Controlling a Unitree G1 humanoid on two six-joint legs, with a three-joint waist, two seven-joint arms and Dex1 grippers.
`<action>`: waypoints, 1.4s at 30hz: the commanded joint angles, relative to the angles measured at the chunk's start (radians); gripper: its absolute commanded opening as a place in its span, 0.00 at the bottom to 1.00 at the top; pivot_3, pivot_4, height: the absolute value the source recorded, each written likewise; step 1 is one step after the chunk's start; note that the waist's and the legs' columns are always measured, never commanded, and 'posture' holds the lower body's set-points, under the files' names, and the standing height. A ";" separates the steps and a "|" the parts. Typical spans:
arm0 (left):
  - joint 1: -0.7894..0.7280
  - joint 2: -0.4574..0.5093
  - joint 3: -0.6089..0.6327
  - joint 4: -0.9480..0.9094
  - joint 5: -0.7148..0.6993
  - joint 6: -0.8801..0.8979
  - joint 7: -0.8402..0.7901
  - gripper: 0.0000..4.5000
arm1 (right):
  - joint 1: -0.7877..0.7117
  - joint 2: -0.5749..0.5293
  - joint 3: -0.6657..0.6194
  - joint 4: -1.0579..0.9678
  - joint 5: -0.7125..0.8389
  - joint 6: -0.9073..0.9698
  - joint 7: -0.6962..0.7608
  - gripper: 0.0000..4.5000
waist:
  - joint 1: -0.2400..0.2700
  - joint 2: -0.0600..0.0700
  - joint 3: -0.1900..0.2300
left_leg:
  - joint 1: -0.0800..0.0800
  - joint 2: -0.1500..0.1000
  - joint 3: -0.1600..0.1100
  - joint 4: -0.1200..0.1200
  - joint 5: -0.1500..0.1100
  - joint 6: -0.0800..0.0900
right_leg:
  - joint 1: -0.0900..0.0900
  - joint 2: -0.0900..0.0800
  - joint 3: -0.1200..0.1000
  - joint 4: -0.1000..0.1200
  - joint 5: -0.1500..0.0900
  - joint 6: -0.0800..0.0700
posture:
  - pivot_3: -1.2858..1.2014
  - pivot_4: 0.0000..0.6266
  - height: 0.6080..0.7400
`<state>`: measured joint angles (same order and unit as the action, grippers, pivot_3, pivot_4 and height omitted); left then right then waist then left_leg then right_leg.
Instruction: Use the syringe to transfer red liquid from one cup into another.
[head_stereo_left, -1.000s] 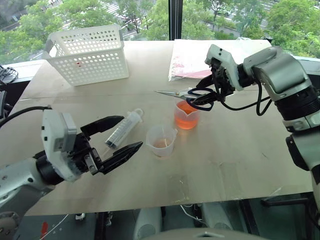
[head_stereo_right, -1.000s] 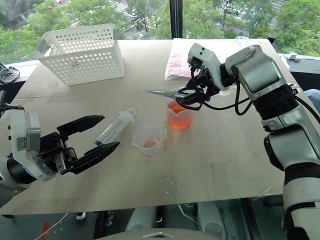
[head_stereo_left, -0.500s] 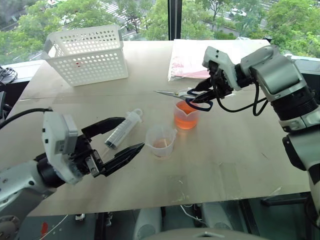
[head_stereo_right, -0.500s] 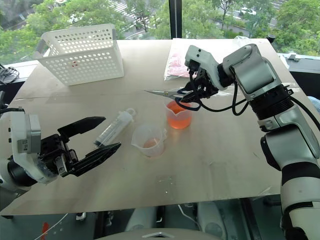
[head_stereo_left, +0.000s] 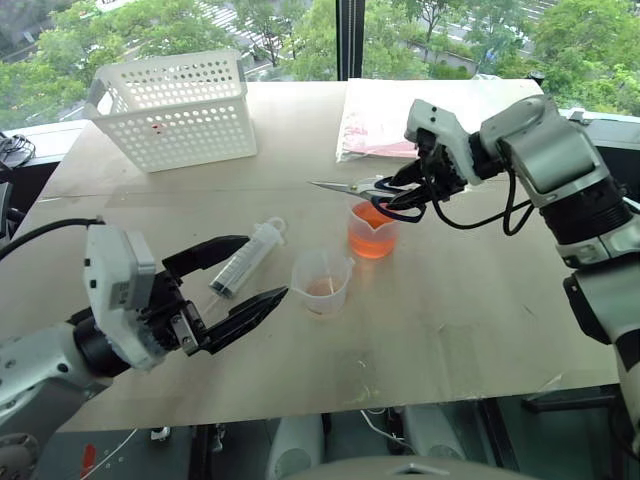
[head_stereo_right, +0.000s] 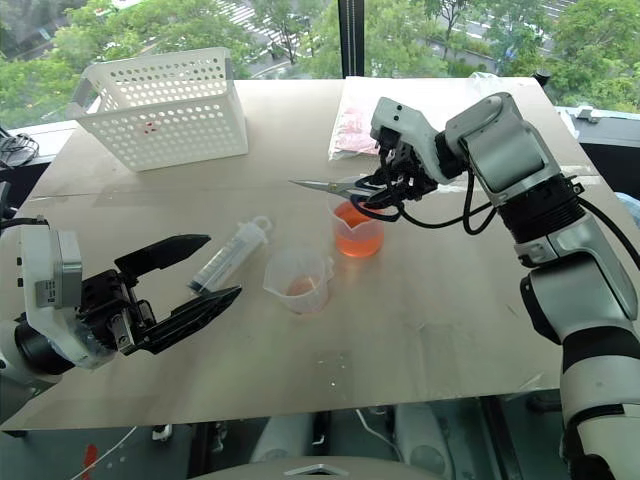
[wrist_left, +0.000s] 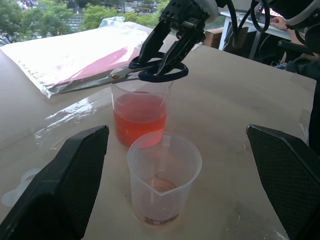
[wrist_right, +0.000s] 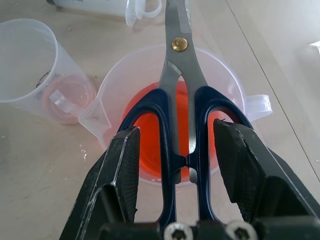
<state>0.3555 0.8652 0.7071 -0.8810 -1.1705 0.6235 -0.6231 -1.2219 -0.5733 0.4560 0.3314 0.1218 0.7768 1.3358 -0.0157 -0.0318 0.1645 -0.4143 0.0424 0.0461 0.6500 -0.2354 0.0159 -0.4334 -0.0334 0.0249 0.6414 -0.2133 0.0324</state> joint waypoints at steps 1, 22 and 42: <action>-0.006 0.001 0.015 -0.022 -0.009 -0.023 0.008 1.00 | -0.009 -0.003 -0.008 -0.024 -0.012 -0.021 0.009 0.56 | 0.000 0.000 0.000 | 0.000 0.000 0.000 0.000 0.000 0.000 | 0.000 0.000 0.000 0.000 0.000 0.000 | 0.52 0.24 1.00; 0.002 -0.013 0.002 -0.033 -0.007 -0.030 0.032 1.00 | -0.019 0.004 -0.025 -0.018 -0.031 -0.042 0.037 0.20 | 0.000 0.000 0.000 | 0.000 0.000 0.000 0.000 0.000 0.000 | 0.000 0.000 0.000 0.000 0.000 0.000 | 0.52 0.24 1.00; -0.074 0.011 -0.033 0.001 -0.007 -0.031 0.035 1.00 | 0.107 -0.284 -0.361 -0.294 0.187 0.298 -0.094 0.20 | 0.008 0.000 0.000 | -0.001 -0.001 -0.001 0.000 0.000 0.000 | 0.000 -0.001 0.000 -0.001 0.000 0.000 | 0.52 0.24 1.00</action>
<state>0.2895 0.8676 0.6628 -0.8777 -1.1693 0.6102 -0.5857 -1.1252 -0.8217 0.1452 0.0770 0.3019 1.0634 1.2654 -0.0075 -0.0319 0.1645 -0.4150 0.0414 0.0456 0.6501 -0.2355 0.0159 -0.4330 -0.0344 0.0246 0.6403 -0.2135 0.0324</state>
